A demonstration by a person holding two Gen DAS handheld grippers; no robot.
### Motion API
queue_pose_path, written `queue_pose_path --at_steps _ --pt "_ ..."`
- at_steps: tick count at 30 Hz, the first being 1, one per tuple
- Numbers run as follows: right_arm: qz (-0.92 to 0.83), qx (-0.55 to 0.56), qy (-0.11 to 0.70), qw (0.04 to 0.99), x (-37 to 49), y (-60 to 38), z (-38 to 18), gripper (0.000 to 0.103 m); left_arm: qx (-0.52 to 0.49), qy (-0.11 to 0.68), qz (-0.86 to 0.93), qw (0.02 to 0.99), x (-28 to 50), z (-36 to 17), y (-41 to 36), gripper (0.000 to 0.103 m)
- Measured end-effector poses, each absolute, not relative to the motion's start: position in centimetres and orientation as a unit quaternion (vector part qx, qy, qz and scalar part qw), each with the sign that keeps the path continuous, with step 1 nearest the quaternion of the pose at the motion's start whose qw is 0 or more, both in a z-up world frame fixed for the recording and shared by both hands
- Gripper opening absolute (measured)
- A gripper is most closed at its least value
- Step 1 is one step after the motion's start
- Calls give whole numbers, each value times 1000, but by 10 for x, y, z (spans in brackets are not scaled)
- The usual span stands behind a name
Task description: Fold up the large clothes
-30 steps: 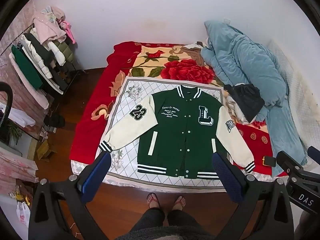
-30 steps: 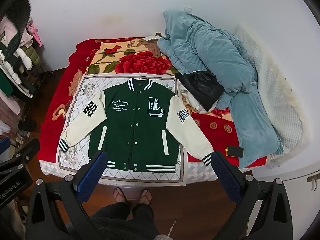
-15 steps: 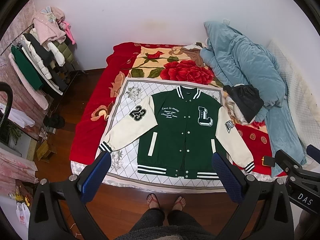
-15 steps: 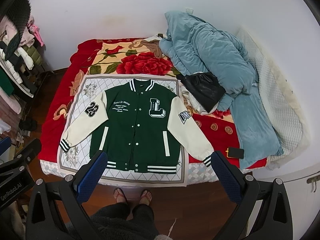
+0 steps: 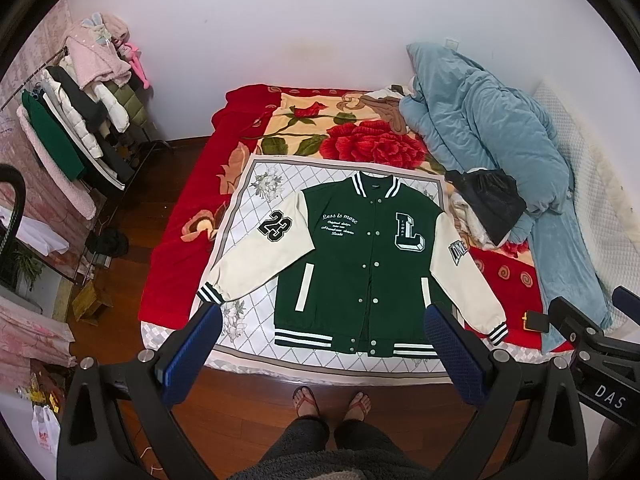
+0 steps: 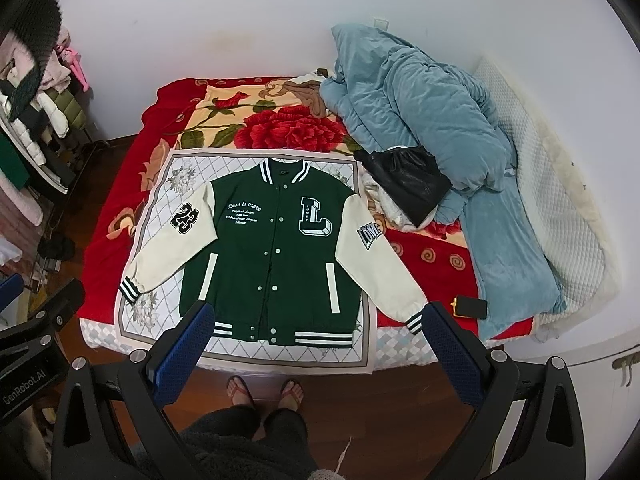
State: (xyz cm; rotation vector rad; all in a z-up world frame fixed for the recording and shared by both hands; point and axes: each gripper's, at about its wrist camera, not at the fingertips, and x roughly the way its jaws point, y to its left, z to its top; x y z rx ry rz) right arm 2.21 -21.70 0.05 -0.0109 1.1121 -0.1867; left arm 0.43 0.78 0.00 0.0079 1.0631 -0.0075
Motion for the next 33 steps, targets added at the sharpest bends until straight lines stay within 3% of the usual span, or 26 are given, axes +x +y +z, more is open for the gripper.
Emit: queue_pose_path --at_steps 33 --pt "-89 -7 524 847 24 -209 5 103 2 504 -4 864 6 7 13 103"
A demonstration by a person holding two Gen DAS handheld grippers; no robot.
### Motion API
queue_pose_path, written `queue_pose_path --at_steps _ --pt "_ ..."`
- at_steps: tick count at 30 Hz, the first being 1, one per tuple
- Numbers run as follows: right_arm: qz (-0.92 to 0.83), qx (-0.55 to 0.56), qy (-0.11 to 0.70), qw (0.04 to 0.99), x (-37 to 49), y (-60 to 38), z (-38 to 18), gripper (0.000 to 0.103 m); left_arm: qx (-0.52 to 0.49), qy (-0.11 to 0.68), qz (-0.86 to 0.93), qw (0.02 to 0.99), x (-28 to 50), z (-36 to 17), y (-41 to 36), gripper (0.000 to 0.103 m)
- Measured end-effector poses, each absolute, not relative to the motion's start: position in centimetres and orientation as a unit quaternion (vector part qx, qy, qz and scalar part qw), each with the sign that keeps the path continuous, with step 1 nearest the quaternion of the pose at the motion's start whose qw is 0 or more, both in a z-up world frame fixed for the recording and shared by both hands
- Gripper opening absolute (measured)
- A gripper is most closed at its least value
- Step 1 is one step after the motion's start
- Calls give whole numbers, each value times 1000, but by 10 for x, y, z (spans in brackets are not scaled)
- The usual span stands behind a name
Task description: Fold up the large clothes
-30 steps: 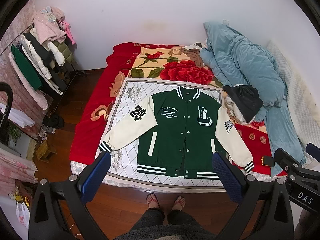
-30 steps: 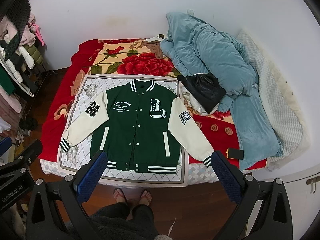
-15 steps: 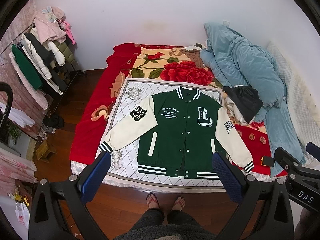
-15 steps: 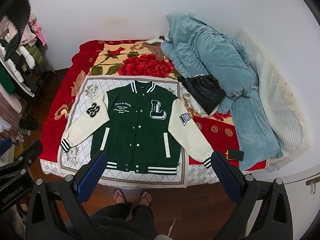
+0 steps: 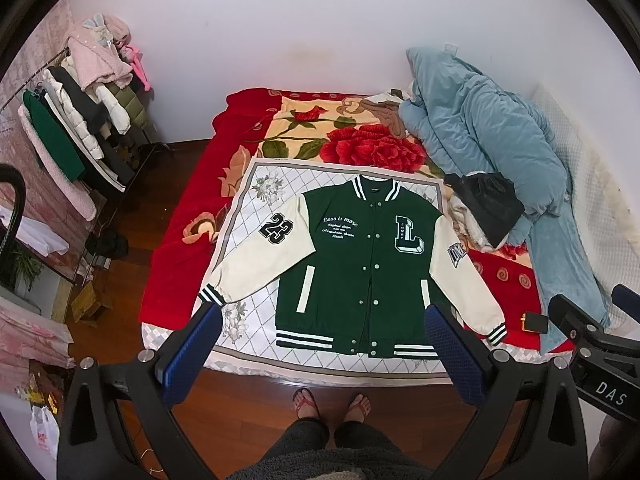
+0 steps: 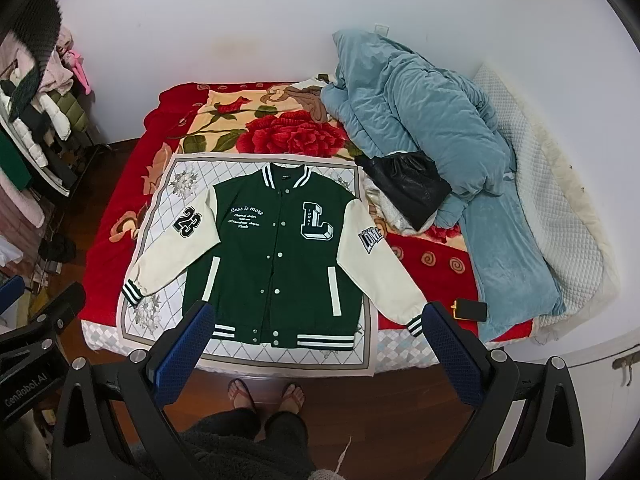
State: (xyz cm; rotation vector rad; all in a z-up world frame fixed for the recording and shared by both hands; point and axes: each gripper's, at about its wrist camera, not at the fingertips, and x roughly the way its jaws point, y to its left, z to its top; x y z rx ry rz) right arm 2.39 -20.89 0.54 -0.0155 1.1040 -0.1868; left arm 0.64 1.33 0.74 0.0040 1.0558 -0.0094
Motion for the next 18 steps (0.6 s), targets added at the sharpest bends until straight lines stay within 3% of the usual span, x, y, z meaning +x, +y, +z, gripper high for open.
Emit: queue_pose_path --at_steps 18 --pt "-94 -5 523 847 34 -194 16 103 4 502 -13 865 23 16 3 103"
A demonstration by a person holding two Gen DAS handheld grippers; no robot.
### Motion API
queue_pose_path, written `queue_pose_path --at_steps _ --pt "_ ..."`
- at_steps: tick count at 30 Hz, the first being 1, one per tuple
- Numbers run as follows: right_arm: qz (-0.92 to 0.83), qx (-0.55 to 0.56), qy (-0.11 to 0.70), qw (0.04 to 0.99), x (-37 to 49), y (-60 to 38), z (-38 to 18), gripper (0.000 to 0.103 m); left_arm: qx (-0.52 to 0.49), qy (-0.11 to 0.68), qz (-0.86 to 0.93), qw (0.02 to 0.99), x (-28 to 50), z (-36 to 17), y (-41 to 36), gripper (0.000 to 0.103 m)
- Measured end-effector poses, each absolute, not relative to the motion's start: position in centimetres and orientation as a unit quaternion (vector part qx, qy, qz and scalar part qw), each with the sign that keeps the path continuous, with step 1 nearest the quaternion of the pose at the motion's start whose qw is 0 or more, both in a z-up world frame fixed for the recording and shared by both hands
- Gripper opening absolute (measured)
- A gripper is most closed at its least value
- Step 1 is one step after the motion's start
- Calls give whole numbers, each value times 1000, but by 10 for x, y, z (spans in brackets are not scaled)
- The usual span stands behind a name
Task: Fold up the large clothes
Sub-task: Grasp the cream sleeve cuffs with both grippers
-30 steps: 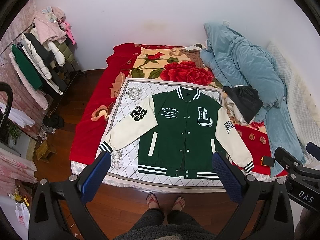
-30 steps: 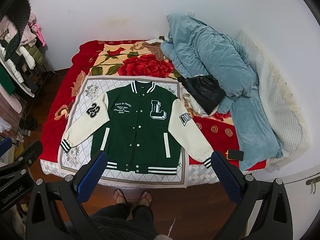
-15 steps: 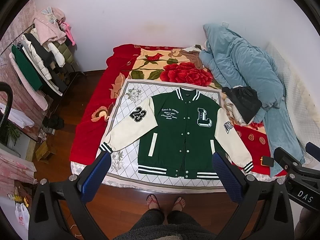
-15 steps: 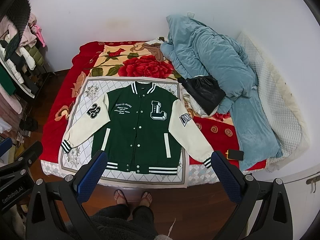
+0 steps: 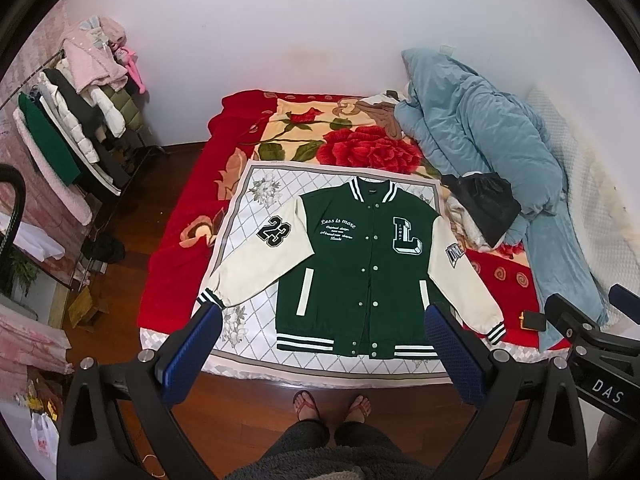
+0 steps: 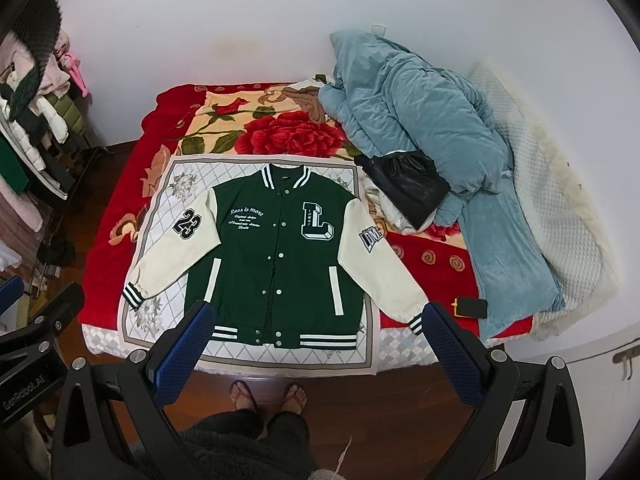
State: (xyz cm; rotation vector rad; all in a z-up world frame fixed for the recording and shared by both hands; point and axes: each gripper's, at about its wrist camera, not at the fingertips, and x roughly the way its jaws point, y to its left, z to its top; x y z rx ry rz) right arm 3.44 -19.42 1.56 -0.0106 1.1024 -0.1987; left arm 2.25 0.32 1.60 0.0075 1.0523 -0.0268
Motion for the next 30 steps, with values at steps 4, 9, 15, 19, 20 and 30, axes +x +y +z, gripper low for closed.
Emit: queue_pose_path --at_steps 4,9,15,19,20,30 --pt "-105 17 524 845 51 -193 17 103 21 492 -17 870 44 6 0 103" --pt "-105 120 525 836 70 -234 -41 103 37 469 0 882 85 -38 -4 103" --pt "-190 273 542 772 82 -333 -172 83 64 497 41 864 153 -124 -35 103" --pt "-238 339 548 726 79 -402 -277 70 80 519 61 849 185 -191 -62 103" --pt "-246 355 546 718 77 -415 -302 71 86 530 68 841 198 -214 -76 103" --pt "-339 547 471 603 38 -551 -555 76 119 622 50 772 254 -405 -169 103"
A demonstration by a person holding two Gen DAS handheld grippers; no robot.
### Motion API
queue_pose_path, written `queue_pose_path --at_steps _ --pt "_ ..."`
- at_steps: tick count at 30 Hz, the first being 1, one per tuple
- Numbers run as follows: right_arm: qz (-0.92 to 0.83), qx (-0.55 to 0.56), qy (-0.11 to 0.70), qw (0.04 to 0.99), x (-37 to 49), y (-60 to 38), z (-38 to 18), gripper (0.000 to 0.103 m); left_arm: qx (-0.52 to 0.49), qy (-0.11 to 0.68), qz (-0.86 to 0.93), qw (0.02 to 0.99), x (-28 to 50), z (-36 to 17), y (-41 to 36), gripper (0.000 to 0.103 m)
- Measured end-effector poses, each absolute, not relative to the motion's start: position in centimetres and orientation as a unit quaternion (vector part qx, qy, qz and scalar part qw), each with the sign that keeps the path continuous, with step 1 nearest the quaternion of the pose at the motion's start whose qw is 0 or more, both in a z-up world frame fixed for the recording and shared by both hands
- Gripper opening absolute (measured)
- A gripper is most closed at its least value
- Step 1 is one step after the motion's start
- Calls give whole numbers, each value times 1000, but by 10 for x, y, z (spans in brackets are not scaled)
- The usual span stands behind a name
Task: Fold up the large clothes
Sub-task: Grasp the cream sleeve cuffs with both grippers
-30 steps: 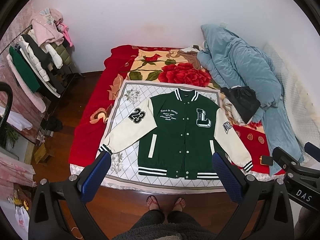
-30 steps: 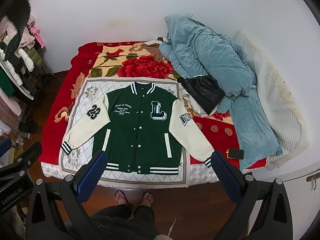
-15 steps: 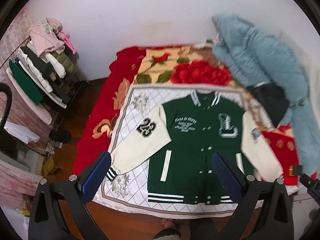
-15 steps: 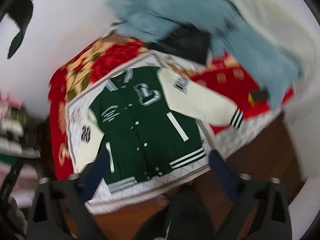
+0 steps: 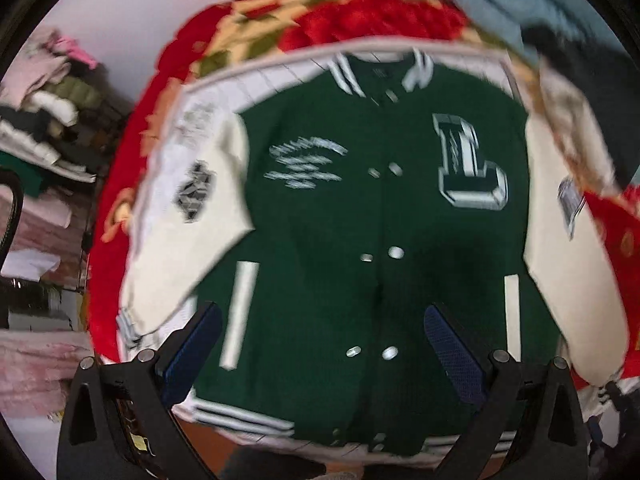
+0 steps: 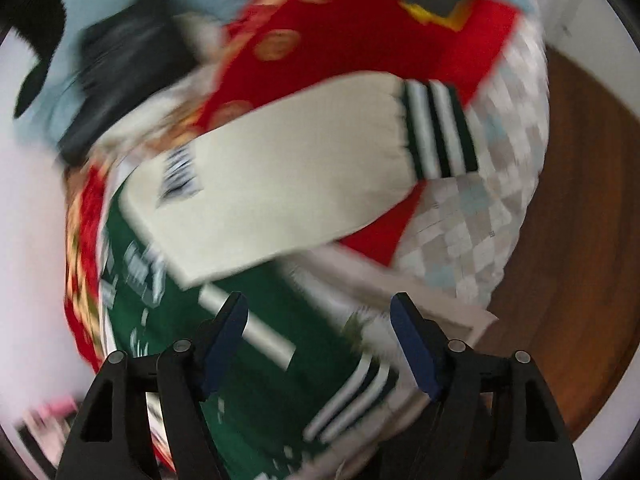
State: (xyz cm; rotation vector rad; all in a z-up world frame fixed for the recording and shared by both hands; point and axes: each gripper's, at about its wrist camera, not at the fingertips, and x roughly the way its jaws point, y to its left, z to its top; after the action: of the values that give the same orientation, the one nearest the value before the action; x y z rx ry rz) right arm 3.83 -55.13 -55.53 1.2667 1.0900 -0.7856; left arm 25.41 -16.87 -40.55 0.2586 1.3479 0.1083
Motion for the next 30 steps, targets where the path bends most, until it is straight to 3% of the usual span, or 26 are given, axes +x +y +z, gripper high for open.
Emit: queue_pose_path --at_steps 6,8,10,12,13,14,15,17,18,19,22,30 --pt "-404 601 375 580 26 -596 -636 76 133 650 9 748 273 -483 -218 103" --pt "-422 596 333 597 27 -603 -637 50 142 646 -9 750 276 -495 -232 103" --pt "-446 580 297 614 30 -602 -628 37 149 637 -29 756 279 -503 -244 103" --pt "-451 560 289 632 39 -606 -631 39 148 634 -39 758 281 -512 -251 103" --pt "-450 560 296 629 45 -610 -639 45 147 637 -42 756 283 -519 -253 103" --pt "-447 567 299 624 49 -613 -650 62 148 640 -42 753 287 -525 -256 103" --pt "-440 578 298 619 54 -615 -658 66 146 644 -40 750 291 -531 -256 103" --pt "-441 583 293 616 66 -619 -670 66 141 645 -36 751 296 -534 -254 103" --pt "-439 580 286 624 74 -620 -667 58 138 642 -33 754 299 -533 -251 103" --pt "-432 582 281 629 81 -622 -663 24 137 639 -30 757 301 -532 -249 103" --pt "-422 575 261 651 103 -615 -627 17 125 632 -15 764 312 -522 -233 103" --pt "-305 453 286 787 242 -548 -491 15 81 615 49 783 345 -491 -154 103"
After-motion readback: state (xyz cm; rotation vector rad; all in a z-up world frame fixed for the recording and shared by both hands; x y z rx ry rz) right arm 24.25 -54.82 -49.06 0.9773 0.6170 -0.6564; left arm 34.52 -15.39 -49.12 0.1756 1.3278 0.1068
